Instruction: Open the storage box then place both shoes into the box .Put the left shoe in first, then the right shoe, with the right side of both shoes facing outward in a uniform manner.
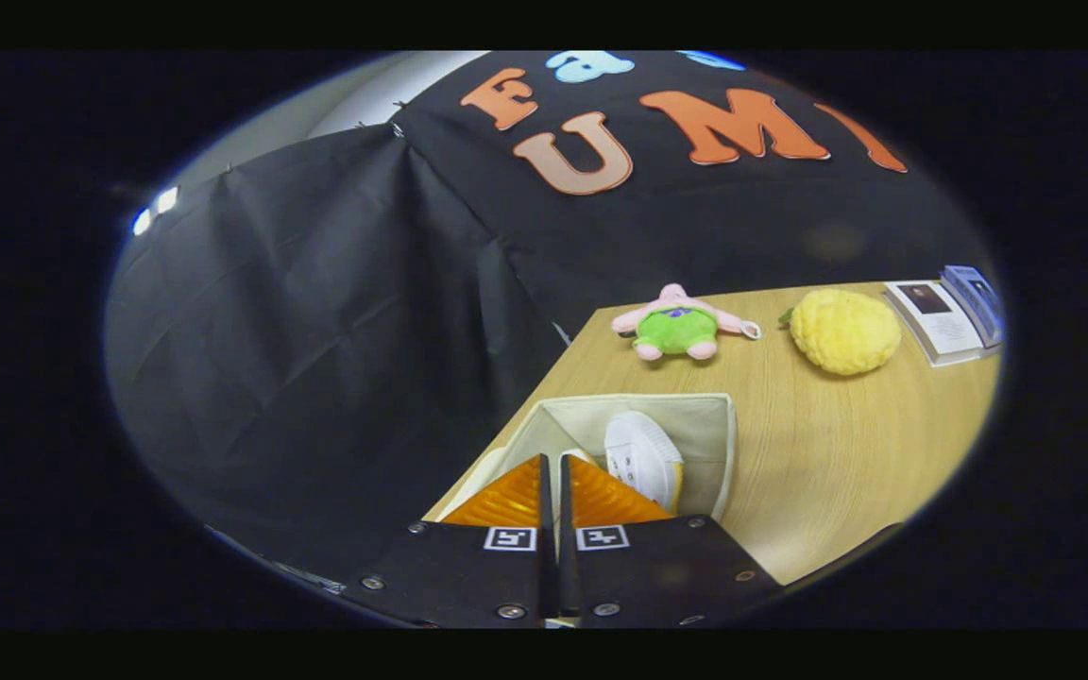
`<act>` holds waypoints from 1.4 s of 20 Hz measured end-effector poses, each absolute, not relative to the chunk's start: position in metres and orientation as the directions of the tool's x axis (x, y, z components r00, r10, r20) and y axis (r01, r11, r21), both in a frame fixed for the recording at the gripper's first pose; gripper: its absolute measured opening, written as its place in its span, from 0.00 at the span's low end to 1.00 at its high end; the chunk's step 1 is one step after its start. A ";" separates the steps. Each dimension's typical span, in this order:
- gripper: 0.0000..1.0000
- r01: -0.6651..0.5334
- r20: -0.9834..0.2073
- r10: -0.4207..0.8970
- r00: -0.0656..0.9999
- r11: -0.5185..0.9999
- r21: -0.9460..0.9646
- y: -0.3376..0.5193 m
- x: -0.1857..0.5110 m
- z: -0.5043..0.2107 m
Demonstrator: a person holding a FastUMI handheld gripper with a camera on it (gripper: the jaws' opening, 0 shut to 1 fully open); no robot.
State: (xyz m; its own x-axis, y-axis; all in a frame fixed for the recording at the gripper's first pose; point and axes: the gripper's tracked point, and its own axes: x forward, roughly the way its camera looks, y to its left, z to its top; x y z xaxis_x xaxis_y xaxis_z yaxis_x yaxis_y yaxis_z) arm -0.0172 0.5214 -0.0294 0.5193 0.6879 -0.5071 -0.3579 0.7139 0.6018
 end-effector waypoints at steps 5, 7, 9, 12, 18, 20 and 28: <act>0.32 -0.402 -0.431 0.652 0.624 0.740 0.539 0.485 -0.010 -0.008; 0.46 -0.420 -0.396 0.621 0.677 0.767 0.484 0.462 -0.006 -0.001; 0.59 -0.430 -0.378 0.585 0.718 0.799 0.422 0.432 -0.005 0.000; 0.75 -0.405 -0.311 0.514 0.799 0.843 0.354 0.380 -0.001 0.013; 0.83 -0.293 -0.167 0.338 0.926 0.924 0.246 0.275 0.002 0.026; 0.83 -0.257 -0.143 0.290 0.946 0.943 0.210 0.244 0.001 0.026; 0.86 -0.101 -0.040 0.103 0.994 0.993 0.060 0.155 -0.019 0.040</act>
